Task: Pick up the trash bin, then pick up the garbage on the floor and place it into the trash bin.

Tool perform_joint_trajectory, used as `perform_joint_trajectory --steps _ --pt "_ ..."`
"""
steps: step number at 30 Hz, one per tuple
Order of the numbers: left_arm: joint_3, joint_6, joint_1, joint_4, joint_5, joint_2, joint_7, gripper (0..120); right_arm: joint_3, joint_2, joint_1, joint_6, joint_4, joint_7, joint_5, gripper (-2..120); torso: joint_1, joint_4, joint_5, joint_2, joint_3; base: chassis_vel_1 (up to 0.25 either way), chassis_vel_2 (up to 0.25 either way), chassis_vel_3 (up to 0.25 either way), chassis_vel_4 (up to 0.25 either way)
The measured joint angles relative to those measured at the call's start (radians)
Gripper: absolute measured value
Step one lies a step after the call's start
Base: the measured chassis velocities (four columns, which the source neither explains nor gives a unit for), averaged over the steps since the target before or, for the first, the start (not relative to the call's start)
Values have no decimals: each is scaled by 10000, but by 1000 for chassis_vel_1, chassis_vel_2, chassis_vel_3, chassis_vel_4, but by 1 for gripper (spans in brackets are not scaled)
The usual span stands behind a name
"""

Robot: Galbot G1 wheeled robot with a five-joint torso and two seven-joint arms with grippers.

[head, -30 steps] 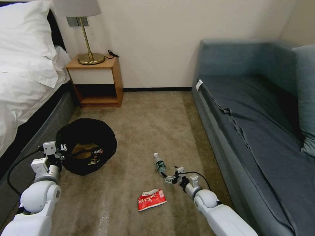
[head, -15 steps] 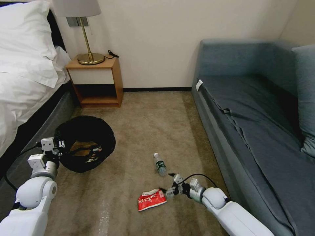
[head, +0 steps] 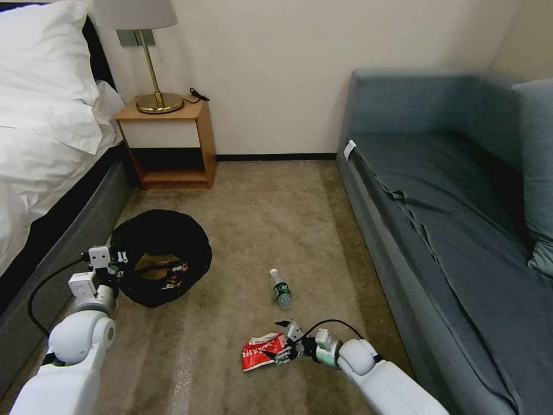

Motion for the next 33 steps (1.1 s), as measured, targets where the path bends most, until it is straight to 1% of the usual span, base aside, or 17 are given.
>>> perform_joint_trajectory --steps 1,8,10,14,16,17,20,21,22,23,25,26,28,29,30,32,33 --pt "9 -5 -48 63 5 1 1 4 23 179 44 117 -374 79 -93 100 0 1 3 0 0 0 0 0 0" --pt "33 -60 -114 284 24 33 45 4 87 503 174 331 -1086 87 -190 100 0 1 1 0 0 0 0 0 0" --pt "51 -88 -151 370 29 36 83 4 95 639 244 388 -1446 71 -203 90 0 1 1 0 -1 0 0 0 0" --pt "51 -102 -177 405 25 37 99 4 173 747 289 493 -1766 46 -285 82 0 0 0 0 0 0 0 0 0" --pt "32 -117 -189 435 -16 79 131 4 251 884 351 679 -2159 113 -425 69 0 -1 0 0 0 0 0 0 0" --pt "32 -117 -189 435 -16 79 131 4 251 884 351 679 -2159 113 -425 69 0 -1 0 0 0 0 0 0 0" --pt "14 -92 -103 305 -315 204 138 4 237 997 459 784 -2409 410 -587 54 -1 0 1 2 0 0 0 0 0" --pt "14 -92 -103 305 -315 204 138 4 237 997 459 784 -2409 410 -587 54 -1 0 1 2 0 0 0 0 0" --pt "15 -79 -84 255 -373 247 166 4 233 1027 516 793 -2463 469 -626 48 0 1 3 3 -1 0 0 0 0" --pt "15 -79 -84 255 -373 247 166 4 233 1027 516 793 -2463 469 -626 48 0 1 3 3 -1 0 0 0 0" --pt "11 -74 -103 251 -408 284 167 4 234 1044 567 795 -2491 536 -629 36 0 3 3 2 0 0 0 0 0" --pt "11 -74 -103 251 -408 284 167 4 234 1044 567 795 -2491 536 -629 36 0 3 3 2 0 0 0 0 0" --pt "14 -75 -146 296 -418 300 181 4 248 1044 584 795 -2486 574 -611 26 -1 3 3 3 0 0 0 0 0" --pt "14 -75 -146 296 -418 300 181 4 248 1044 584 795 -2486 574 -611 26 -1 3 3 3 0 0 0 0 0" --pt "27 -75 -183 336 -422 300 204 4 259 1044 584 796 -2474 635 -598 20 0 1 3 2 -1 0 0 0 0" --pt "38 -74 -196 350 -424 300 211 4 263 1045 580 804 -2472 713 -598 18 0 2 3 3 -1 0 0 0 0" --pt "66 -74 -207 370 -427 300 226 4 281 1046 553 817 -2449 880 -594 12 0 2 3 2 0 0 0 0 0"
